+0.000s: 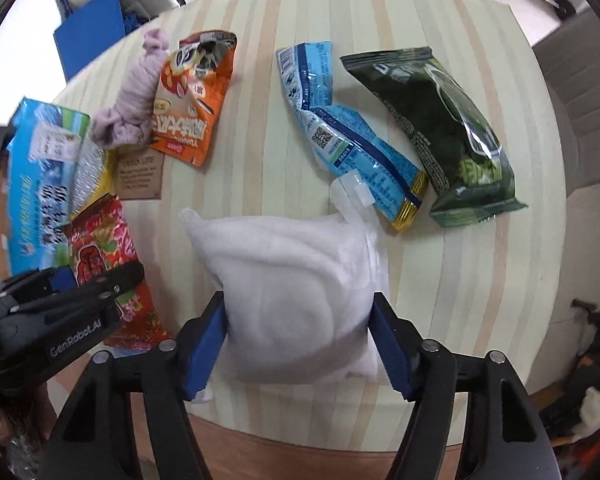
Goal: Organize soft objects
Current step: 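Grasp the red Deeyeo bag with left gripper while right gripper grasps the white soft bag, then carry both bags into the cardboard box and open both grippers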
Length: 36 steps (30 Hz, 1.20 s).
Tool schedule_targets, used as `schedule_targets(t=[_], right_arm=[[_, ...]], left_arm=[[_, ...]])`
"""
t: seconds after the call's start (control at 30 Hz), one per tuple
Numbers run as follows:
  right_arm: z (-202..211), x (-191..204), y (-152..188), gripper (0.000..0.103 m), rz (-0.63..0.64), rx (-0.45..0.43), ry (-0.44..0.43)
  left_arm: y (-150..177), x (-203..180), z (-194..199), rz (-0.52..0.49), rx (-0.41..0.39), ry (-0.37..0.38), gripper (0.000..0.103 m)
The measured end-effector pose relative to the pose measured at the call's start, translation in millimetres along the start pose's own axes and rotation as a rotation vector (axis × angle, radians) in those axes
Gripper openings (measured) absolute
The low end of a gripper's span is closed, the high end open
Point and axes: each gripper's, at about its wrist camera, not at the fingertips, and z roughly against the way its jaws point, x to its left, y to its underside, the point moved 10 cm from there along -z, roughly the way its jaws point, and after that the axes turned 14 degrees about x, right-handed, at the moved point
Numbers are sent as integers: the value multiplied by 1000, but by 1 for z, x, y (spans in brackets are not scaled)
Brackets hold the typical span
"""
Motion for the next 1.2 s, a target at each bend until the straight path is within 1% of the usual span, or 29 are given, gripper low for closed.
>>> schedule_targets(t=[0.07, 0.13, 0.23, 0.3, 0.37, 0.4, 0.47, 0.53, 0.57, 0.6, 0.63, 0.67, 0.7, 0.8, 0.9, 1.03, 1.13, 1.2], right_arm=[[11, -1, 4, 69, -10, -20, -20], [25, 3, 9, 69, -14, -46, -54], [60, 23, 18, 69, -1, -93, -91], [95, 48, 22, 69, 21, -126, -115], [122, 75, 27, 69, 49, -165, -134], [128, 96, 27, 69, 64, -181, -140], [153, 130, 31, 69, 96, -211, -158], [166, 168, 29, 69, 120, -235, -161], [168, 190, 26, 69, 127, -243, -161], [168, 211, 21, 69, 132, -250, -161], [166, 231, 15, 69, 131, -257, -162], [162, 250, 9, 69, 127, -258, -164], [158, 270, 3, 69, 120, -258, -161], [143, 325, -15, 69, 111, -246, -137], [121, 367, -33, 69, 89, -222, -105], [89, 399, -53, 69, 61, -166, -61], [63, 406, -69, 69, 48, -131, -9], [47, 410, -77, 69, 36, -103, 8]], left_arm=[[6, 3, 26, -3, -40, 33, 43], [11, 9, 55, -8, -91, 50, 43], [11, 28, 102, -25, -172, 68, 43], [12, 45, 131, -41, -213, 76, 43], [13, 74, 159, -58, -236, 76, 43], [13, 89, 168, -62, -247, 76, 43], [15, 118, 180, -72, -253, 75, 43], [4, 153, 193, -76, -249, 64, 43], [2, 173, 194, -76, -251, 49, 43], [-15, 177, 189, -81, -250, 35, 43], [-18, 193, 189, -82, -246, 31, 43], [-23, 212, 186, -79, -232, 35, 43], [-26, 219, 180, -85, -217, 41, 43], [-45, 259, 170, -95, -176, 60, 43], [-65, 283, 157, -112, -149, 76, 43], [-93, 293, 131, -137, -99, 105, 43], [-109, 289, 109, -173, -54, 137, 43], [-117, 287, 97, -194, -21, 161, 43]])
